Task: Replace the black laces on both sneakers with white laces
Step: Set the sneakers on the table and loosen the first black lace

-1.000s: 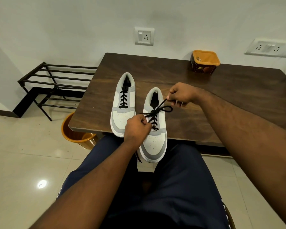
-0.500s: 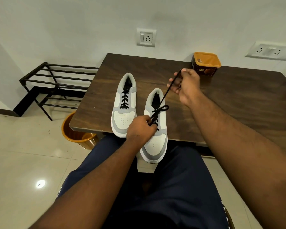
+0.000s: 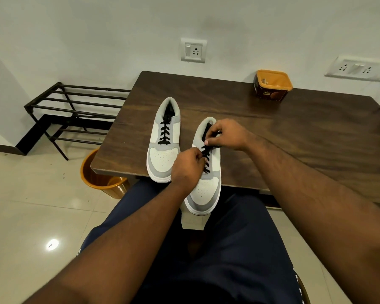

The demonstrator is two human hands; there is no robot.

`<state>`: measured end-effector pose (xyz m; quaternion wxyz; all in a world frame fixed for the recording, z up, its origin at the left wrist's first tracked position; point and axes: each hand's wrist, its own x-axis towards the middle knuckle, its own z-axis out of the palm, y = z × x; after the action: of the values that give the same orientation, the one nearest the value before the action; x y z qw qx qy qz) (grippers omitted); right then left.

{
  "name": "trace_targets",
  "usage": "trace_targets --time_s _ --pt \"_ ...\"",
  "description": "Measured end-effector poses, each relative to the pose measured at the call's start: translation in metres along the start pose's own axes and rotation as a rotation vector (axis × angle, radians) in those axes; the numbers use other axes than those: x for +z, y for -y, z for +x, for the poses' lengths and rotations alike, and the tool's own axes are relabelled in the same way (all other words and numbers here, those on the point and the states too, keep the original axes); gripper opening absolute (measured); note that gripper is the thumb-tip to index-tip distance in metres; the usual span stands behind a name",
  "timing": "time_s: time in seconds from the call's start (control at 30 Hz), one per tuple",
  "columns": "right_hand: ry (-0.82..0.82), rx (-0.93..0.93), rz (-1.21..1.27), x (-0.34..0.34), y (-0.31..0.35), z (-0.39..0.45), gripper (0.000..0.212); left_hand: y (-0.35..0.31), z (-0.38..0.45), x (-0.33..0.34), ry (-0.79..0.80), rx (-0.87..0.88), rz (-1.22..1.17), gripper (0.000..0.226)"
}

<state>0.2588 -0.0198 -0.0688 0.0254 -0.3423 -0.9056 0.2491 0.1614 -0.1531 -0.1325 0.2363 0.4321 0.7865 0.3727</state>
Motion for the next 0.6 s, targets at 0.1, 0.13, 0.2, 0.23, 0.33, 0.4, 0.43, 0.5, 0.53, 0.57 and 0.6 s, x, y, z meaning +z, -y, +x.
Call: trace_targets --time_s 0.1,0.13,0.2,0.23,0.33,0.4,0.43,0.5,0.53,0.57,0.6 --pt "0.081 0.006 -0.244 -0.011 0.002 0.002 0.014 0.002 0.001 -0.006 -0.043 0.011 -0.049 0.009" --pt "0.085 0.007 -0.288 -0.015 0.003 0.004 0.011 0.004 0.002 -0.01 -0.049 0.008 -0.047 0.008" --pt "0.077 0.002 -0.359 -0.022 0.005 0.005 0.008 0.007 0.002 -0.018 -0.05 -0.004 -0.005 0.009" --pt "0.076 -0.009 -0.393 -0.026 0.006 0.006 0.008 0.01 0.002 -0.022 -0.051 -0.012 0.027 0.009" --pt "0.138 -0.044 -0.429 -0.033 0.004 0.007 0.021 0.019 0.001 -0.027 -0.022 -0.032 0.072 0.01" --pt "0.171 -0.049 -0.433 -0.031 0.001 0.005 0.024 0.016 -0.001 -0.026 0.011 0.014 0.08 0.021" --pt "0.17 -0.046 -0.432 -0.028 0.0 0.004 0.023 0.013 -0.001 -0.024 0.02 0.045 0.082 0.034" --pt "0.137 -0.048 -0.416 -0.017 -0.002 0.003 0.024 0.004 0.002 -0.017 0.019 0.068 0.049 0.046" --pt "0.116 -0.056 -0.395 -0.011 -0.003 0.002 0.025 -0.001 0.004 -0.013 0.022 0.066 0.033 0.042" --pt "0.097 -0.064 -0.369 -0.005 -0.003 0.001 0.024 -0.004 0.007 -0.008 0.019 0.069 0.022 0.033" --pt "0.074 -0.07 -0.34 0.0 -0.004 0.0 0.023 -0.005 0.009 -0.005 0.017 0.067 0.017 0.023"
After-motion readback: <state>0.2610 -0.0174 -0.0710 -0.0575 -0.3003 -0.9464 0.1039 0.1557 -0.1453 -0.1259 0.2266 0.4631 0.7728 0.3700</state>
